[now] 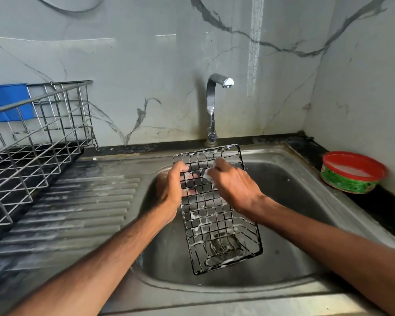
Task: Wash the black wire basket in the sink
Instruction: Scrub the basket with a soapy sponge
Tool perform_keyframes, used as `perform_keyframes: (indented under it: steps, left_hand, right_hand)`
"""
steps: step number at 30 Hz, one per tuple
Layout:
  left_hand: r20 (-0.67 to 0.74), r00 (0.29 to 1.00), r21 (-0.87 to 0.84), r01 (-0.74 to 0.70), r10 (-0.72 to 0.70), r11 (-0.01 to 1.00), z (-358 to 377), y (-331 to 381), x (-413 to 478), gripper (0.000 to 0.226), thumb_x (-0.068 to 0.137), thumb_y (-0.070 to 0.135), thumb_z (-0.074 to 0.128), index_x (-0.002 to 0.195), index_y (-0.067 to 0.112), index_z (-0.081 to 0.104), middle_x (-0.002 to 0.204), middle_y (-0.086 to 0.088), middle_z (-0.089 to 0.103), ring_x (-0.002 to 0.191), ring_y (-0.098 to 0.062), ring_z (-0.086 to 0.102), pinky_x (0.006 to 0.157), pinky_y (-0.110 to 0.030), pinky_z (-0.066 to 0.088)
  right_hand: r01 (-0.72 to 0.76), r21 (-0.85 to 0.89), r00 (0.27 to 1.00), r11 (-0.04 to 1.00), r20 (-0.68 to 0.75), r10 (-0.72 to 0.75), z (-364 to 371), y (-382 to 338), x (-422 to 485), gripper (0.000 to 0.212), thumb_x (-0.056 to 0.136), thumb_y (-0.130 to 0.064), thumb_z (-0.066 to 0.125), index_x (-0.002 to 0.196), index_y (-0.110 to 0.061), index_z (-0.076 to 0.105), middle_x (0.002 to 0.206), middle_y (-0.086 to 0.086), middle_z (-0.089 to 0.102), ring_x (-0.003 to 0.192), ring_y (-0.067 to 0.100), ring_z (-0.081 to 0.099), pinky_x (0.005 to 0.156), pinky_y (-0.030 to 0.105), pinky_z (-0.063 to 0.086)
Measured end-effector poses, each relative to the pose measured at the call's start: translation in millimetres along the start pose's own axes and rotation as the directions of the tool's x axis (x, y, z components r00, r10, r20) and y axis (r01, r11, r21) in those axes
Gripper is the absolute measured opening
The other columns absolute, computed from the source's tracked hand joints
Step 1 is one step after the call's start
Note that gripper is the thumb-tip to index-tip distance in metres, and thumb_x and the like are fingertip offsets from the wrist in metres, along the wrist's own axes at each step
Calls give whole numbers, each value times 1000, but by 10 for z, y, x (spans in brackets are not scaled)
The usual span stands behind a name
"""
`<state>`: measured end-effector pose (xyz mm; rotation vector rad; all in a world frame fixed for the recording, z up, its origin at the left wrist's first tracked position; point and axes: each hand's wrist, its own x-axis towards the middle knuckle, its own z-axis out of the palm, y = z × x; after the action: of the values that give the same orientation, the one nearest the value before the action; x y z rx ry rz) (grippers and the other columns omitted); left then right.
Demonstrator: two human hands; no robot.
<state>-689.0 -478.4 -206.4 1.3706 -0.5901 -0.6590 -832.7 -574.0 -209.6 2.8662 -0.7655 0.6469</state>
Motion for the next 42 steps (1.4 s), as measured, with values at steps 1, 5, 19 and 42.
perform_keyframes:
  steps: [1,5,19,42]
  left_hand:
    - [3,1000,-8,-2,2,1000,8,1,-2,47,68,52,63,93,15,77,93,-8,81,81,-26,79,81,-67,60]
    - [3,1000,19,-29,29,999,-11,-53,57,41,67,57,66,87,25,80,95,-9,80,82,-24,79,82,-73,56]
    - [-81,995,6,-55,55,998,-110,67,112,45,72,52,64,88,11,73,96,-12,79,93,-42,76,84,-71,56]
    - [-54,989,195,-125,138,973,-149,-69,204,52,73,67,66,89,19,78,99,-16,75,99,-38,74,81,-73,56]
  right_hand:
    - [-4,-1,1000,1000,-5,4,22,14,-3,28,90,7,61,111,-10,53,123,11,45,72,17,58,57,24,52]
    - [-51,-48,999,998,10,52,58,-58,22,47,86,9,65,122,-15,46,129,14,41,98,23,57,66,33,60]
    - [129,31,877,991,463,-128,238,-263,-237,22,91,6,63,111,-4,64,106,10,66,94,23,70,79,30,60]
    - [303,-370,920,878,356,-167,234,-199,-269,49,94,-1,61,139,-7,44,134,19,48,112,25,56,90,35,54]
